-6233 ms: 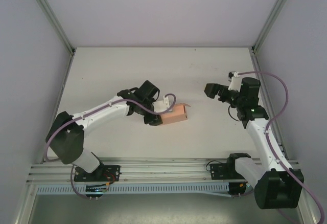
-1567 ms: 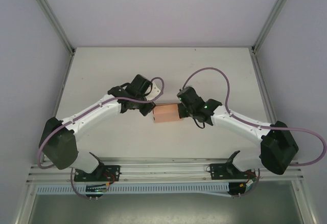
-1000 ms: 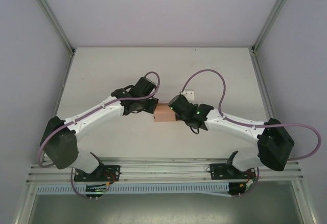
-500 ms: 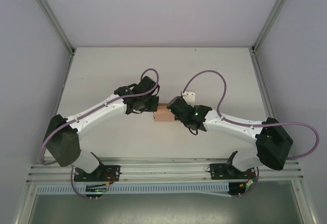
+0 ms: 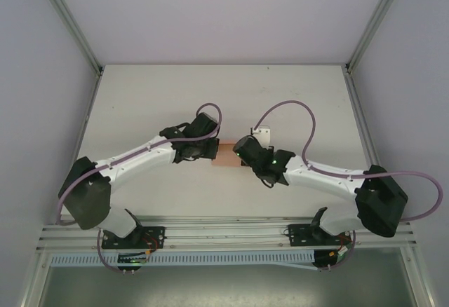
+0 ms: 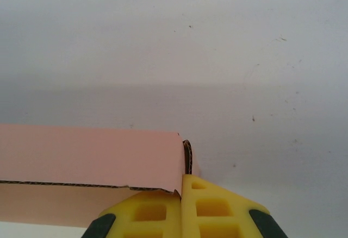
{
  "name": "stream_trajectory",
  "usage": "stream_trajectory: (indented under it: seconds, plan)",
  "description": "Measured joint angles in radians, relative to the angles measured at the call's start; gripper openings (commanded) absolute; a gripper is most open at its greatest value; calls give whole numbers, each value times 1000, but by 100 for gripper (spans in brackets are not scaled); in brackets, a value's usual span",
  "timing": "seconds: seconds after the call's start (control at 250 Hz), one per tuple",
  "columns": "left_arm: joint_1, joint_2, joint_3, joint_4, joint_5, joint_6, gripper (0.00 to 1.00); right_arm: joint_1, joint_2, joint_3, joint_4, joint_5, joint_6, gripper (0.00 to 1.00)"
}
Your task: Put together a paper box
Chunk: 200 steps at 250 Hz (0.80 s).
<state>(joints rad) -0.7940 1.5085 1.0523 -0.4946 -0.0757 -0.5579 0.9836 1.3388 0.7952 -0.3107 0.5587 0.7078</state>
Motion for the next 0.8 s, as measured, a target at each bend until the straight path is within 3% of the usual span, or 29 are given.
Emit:
stream_trajectory:
  seconds: [0.104,0.368,0.54,0.644,0.799]
  plan:
    - [-5,-39,-63,60,3,5,0,6,-29,-37,38,-8,-12,0]
    - [-6,-84,-142,164,13,4,0,14,-126,-126,128,-86,-73,45]
    - [-10,-85,-146,181,14,8,0,15,-190,-143,125,-146,-148,69]
    - [-12,-85,-144,180,11,19,0,9,-240,-136,113,-130,-173,77]
    - [-16,-84,-142,178,10,39,0,-55,-276,-109,103,-99,-178,77]
